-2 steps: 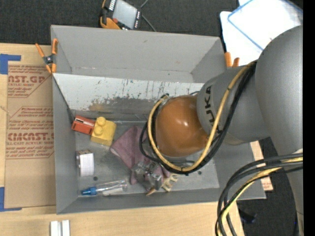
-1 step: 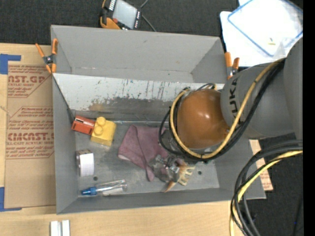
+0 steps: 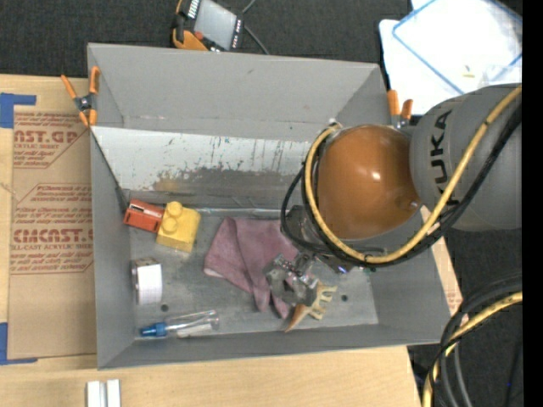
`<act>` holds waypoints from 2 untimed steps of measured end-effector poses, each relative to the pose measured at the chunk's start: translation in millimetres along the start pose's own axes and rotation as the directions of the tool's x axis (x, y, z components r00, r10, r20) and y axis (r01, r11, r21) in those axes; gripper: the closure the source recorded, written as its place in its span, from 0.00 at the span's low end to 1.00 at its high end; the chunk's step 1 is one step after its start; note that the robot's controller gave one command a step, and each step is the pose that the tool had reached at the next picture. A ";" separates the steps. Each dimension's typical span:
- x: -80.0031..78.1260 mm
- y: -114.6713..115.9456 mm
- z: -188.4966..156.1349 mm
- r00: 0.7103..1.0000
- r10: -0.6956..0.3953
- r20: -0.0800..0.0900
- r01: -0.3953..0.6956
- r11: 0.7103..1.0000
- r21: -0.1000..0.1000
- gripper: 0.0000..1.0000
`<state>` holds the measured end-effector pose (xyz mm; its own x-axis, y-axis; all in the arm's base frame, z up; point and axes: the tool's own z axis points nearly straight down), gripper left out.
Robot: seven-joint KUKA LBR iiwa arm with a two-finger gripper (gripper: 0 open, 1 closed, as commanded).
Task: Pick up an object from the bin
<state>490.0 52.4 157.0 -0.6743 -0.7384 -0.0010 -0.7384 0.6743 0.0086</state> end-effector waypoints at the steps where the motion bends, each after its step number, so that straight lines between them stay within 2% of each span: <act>1: 1.2 -11.1 54.5 1.000 -0.022 0.004 0.022 1.000 0.004 1.00; 2: -5.0 -7.1 -15.6 0.999 -0.037 0.001 0.037 0.999 0.000 1.00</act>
Offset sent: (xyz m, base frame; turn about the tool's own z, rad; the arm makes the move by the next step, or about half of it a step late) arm 0.0165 0.0106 0.2121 -0.0612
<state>498.7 51.2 172.6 -0.6468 -0.7627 -0.0023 -0.7627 0.6467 0.0084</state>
